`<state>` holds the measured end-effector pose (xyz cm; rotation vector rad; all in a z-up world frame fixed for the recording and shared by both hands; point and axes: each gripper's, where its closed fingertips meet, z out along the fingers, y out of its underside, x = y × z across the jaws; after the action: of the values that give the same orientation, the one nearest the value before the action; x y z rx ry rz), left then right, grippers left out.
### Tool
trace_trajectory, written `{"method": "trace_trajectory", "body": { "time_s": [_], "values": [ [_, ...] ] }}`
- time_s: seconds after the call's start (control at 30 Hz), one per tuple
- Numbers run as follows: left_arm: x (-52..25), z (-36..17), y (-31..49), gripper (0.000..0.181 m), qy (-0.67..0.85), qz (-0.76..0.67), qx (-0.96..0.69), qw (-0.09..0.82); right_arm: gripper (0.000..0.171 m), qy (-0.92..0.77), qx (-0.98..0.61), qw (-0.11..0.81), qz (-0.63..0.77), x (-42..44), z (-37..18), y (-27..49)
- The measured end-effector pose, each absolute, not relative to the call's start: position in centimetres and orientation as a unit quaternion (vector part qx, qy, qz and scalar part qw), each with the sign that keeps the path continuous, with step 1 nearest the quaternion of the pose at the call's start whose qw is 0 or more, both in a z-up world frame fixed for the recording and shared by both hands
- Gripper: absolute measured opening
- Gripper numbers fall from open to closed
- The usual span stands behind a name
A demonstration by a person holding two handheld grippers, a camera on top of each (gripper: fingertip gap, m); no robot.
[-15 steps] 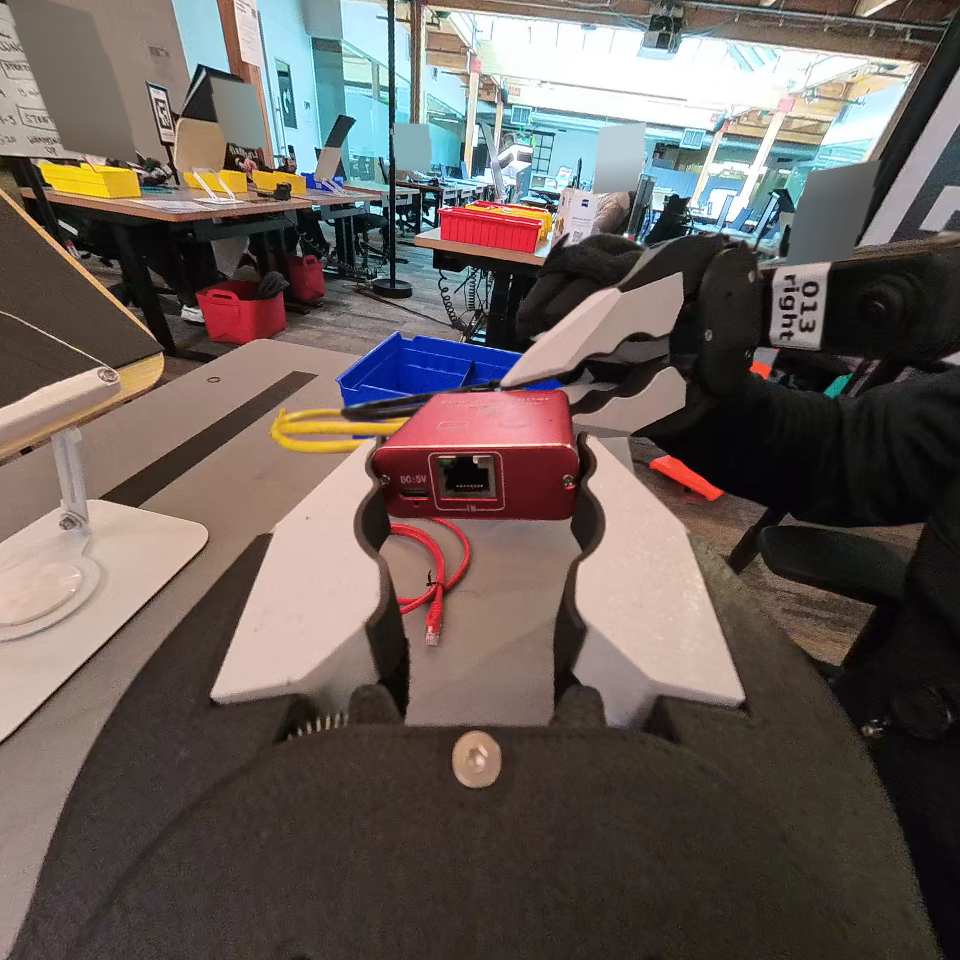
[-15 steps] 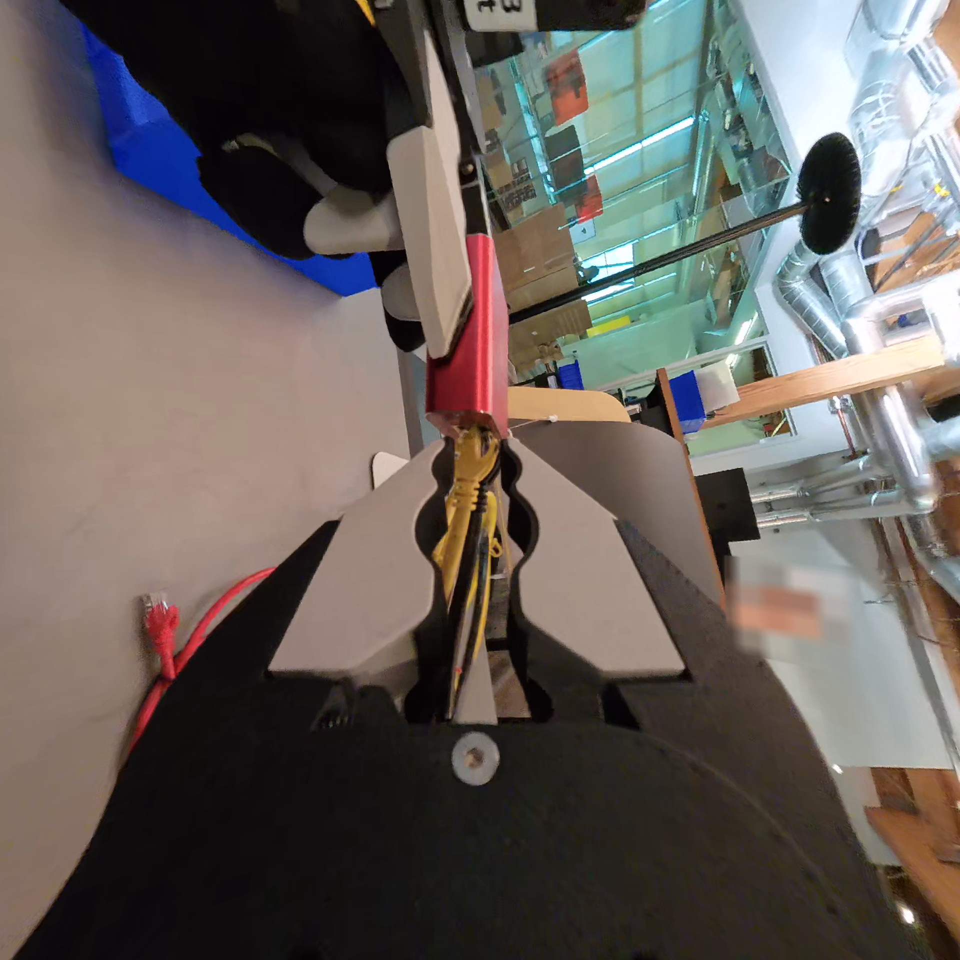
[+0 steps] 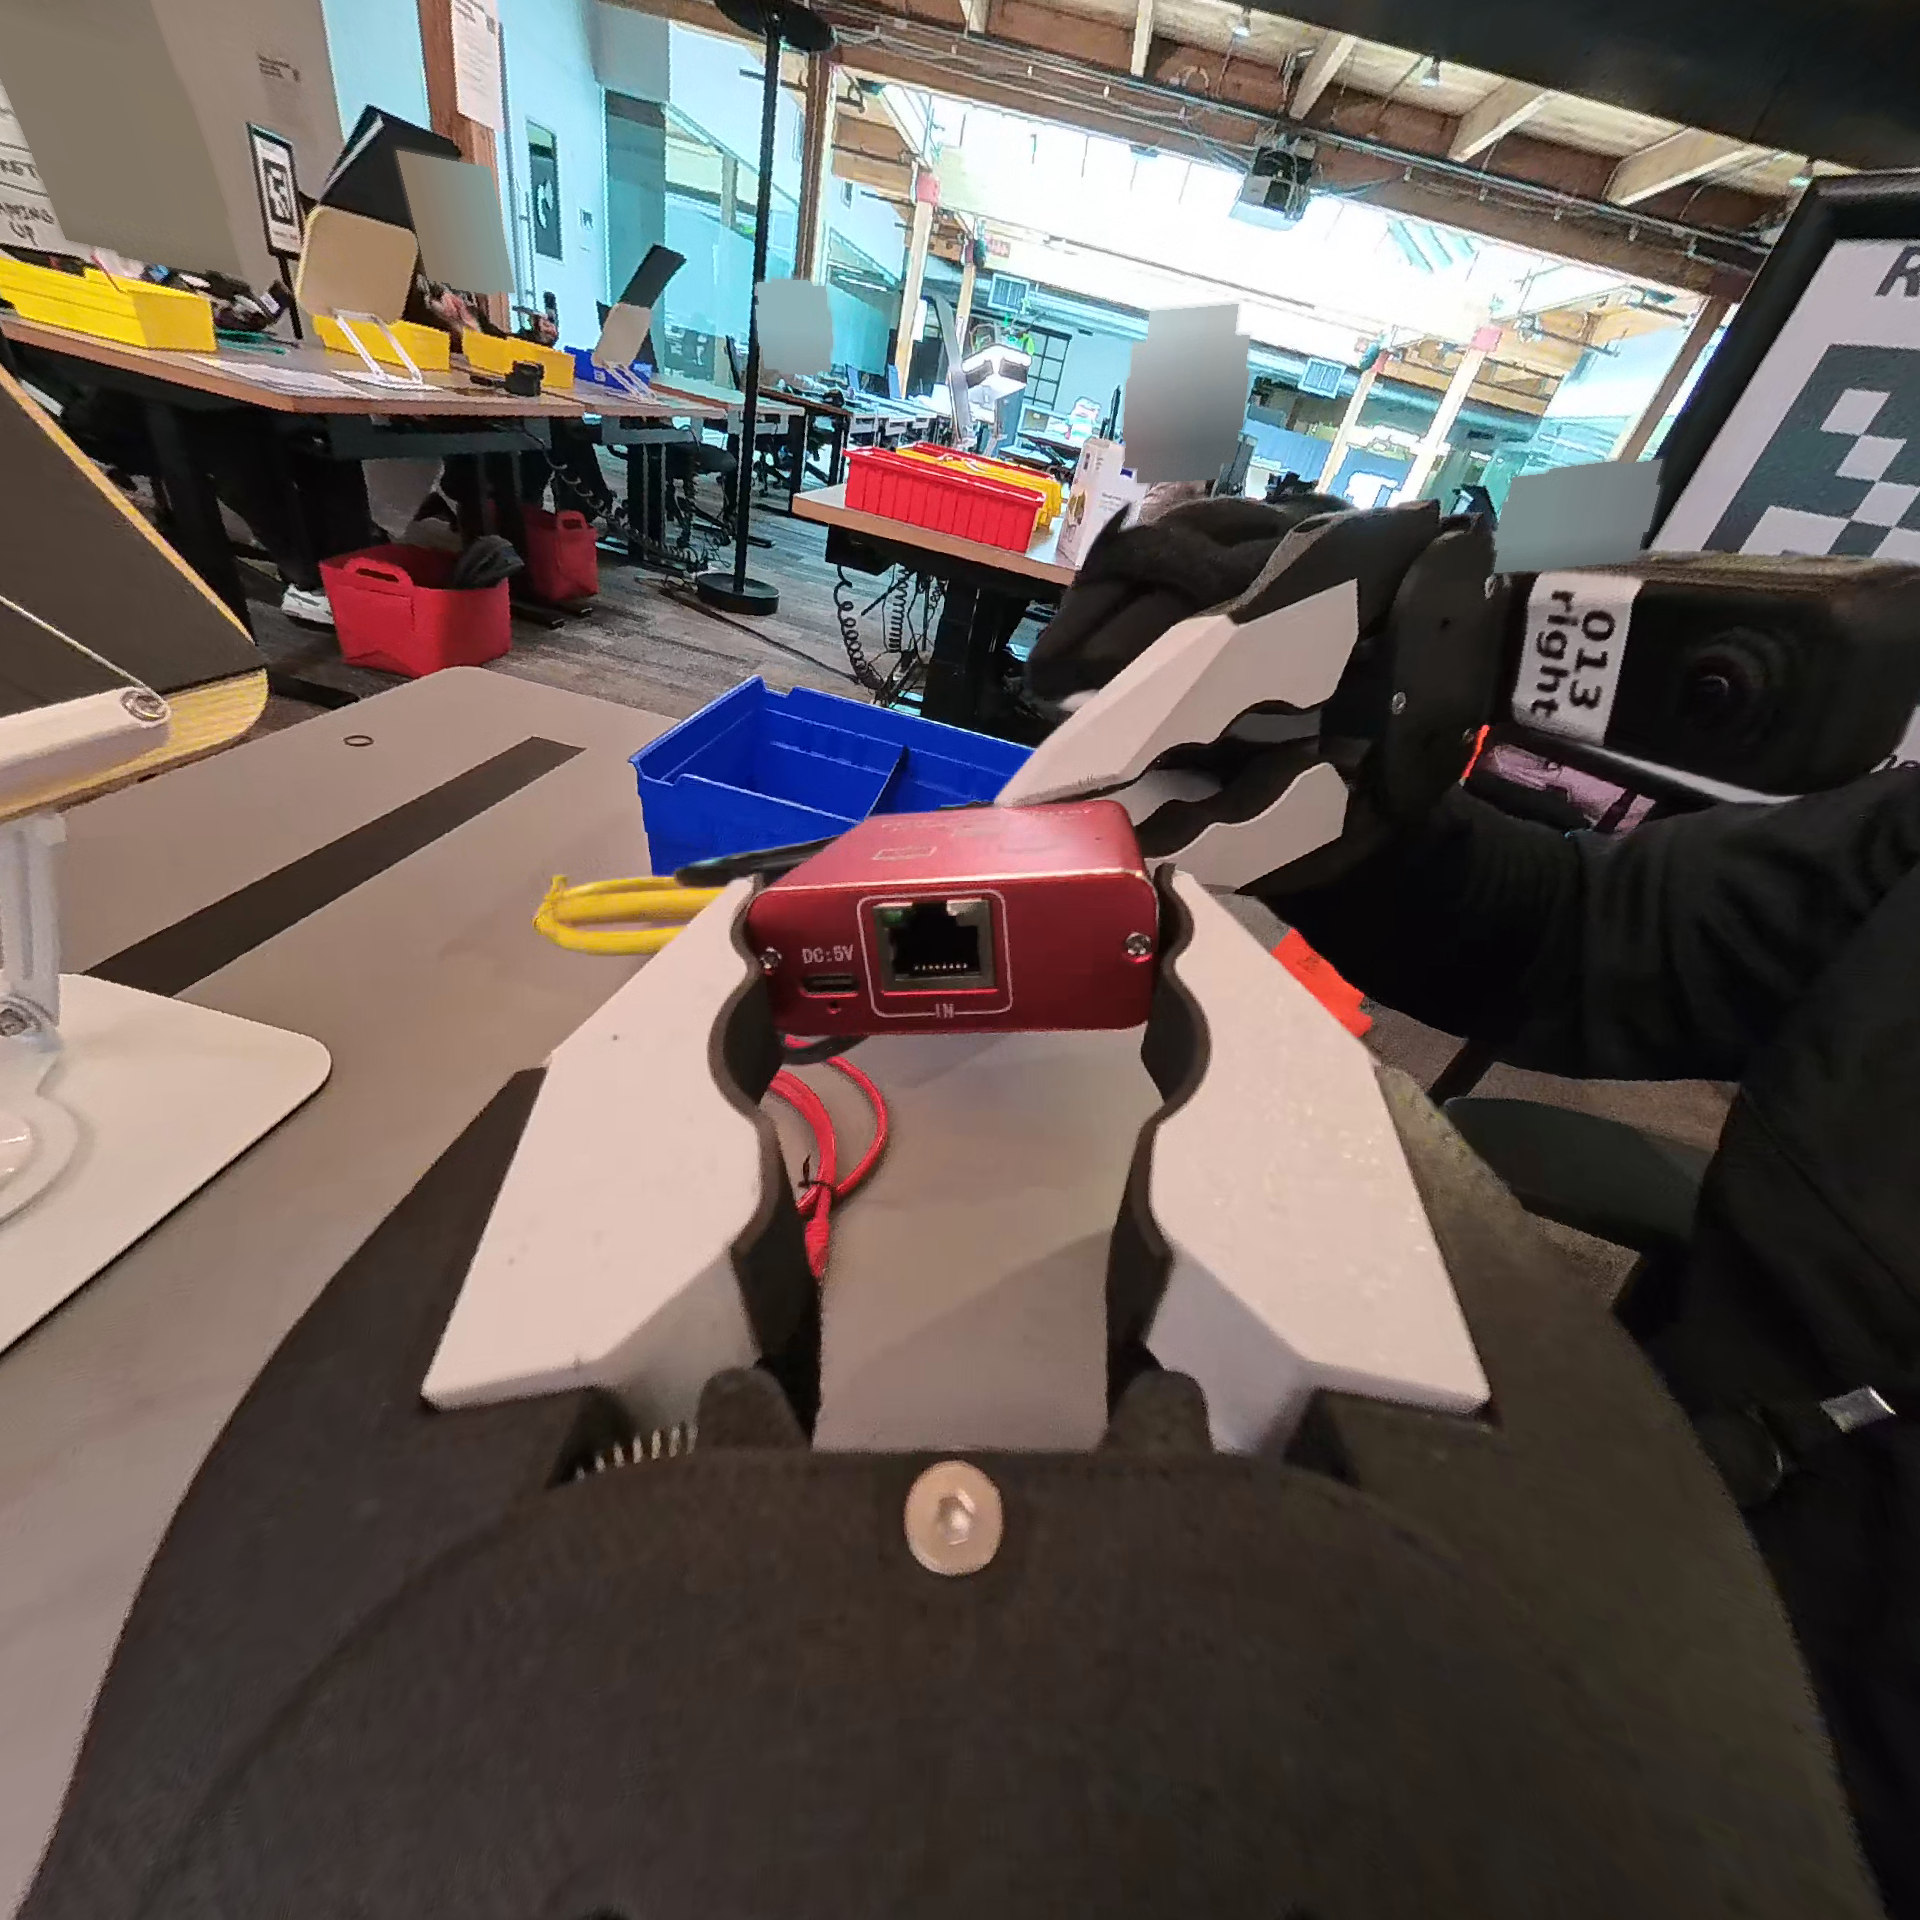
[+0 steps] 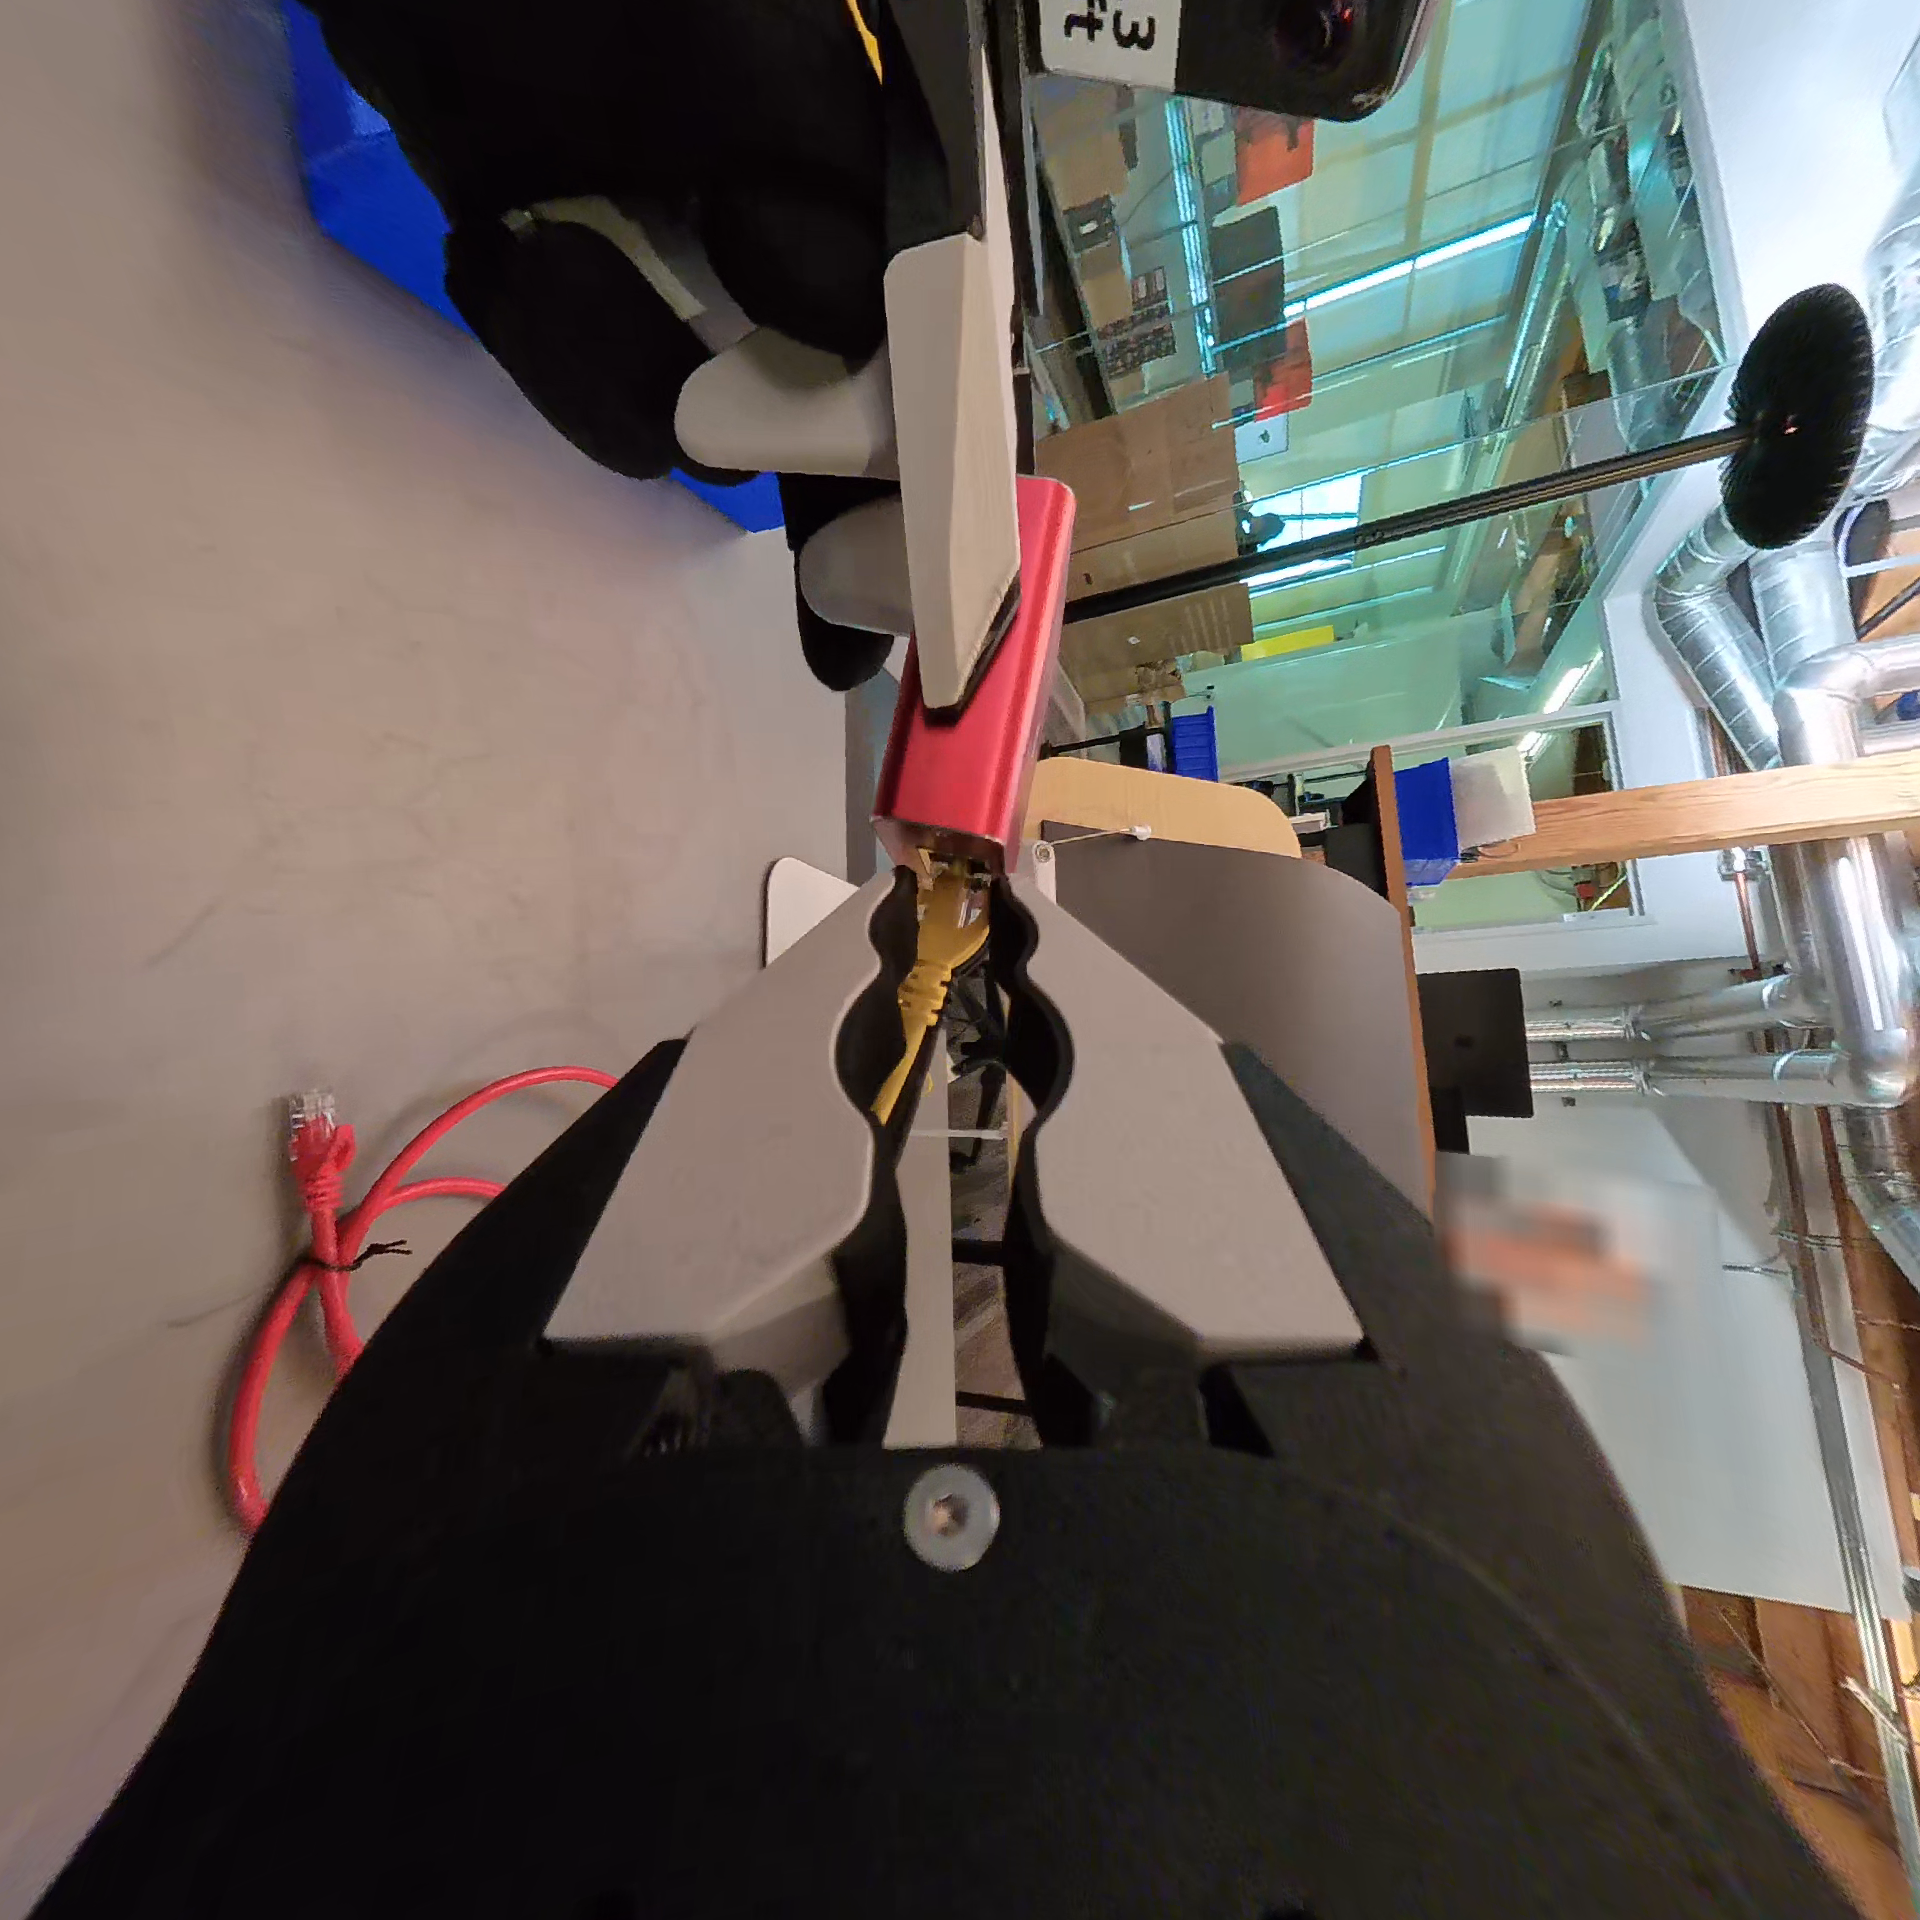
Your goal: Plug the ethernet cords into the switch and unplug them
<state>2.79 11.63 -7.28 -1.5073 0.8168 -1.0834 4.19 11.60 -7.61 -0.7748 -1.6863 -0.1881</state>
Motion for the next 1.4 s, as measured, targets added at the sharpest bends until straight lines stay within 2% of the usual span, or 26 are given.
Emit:
{"method": "trace_trajectory", "body": {
  "time_s": [0.6, 0.77, 0.83, 1.03, 1.07, 1.1, 1.13, 1.2, 1.3, 1.4],
  "values": [
    [2.8, -6.4, 11.6, 0.067, 0.283, -0.514, -0.61, 0.532, 0.01, -0.727, -0.371, 0.575, -0.059, 4.2, -8.1, 11.3],
    [1.0, -4.3, 12.0, 0.067, 0.24, -0.536, -0.587, 0.557, 0.008, -0.702, -0.405, 0.585, -0.03, 5.5, -7.3, 11.8],
    [0.6, -4.0, 11.9, 0.067, 0.268, -0.502, -0.593, 0.569, 0.009, -0.693, -0.409, 0.594, -0.011, 6.1, -7.0, 11.9],
    [0.4, -4.1, 12.5, 0.067, 0.279, -0.468, -0.603, 0.582, 0.011, -0.722, -0.442, 0.532, -0.019, 5.4, -11.6, 12.5],
    [0.2, -4.4, 12.6, 0.067, 0.276, -0.463, -0.608, 0.583, 0.019, -0.716, -0.449, 0.534, -0.018, 5.3, -11.7, 12.6],
    [0.0, -4.6, 12.7, 0.067, 0.27, -0.467, -0.609, 0.581, 0.04, -0.711, -0.453, 0.538, -0.012, 5.2, -11.6, 12.7],
    [-0.1, -4.8, 12.8, 0.067, 0.266, -0.47, -0.61, 0.58, 0.049, -0.706, -0.456, 0.542, 0.009, 5.0, -11.3, 12.5],
    [-0.6, -4.8, 13.5, 0.067, 0.247, -0.469, -0.611, 0.587, 0.037, -0.702, -0.461, 0.54, 0.057, 4.7, -10.7, 11.8],
    [-0.8, -4.7, 13.7, 0.067, 0.237, -0.483, -0.605, 0.587, 0.035, -0.685, -0.467, 0.557, 0.053, 4.0, -9.6, 12.2],
    [-0.5, -4.8, 13.6, 0.067, 0.238, -0.487, -0.604, 0.585, 0.029, -0.645, -0.5, 0.566, 0.115, 2.1, -9.2, 12.2]
  ]
}}
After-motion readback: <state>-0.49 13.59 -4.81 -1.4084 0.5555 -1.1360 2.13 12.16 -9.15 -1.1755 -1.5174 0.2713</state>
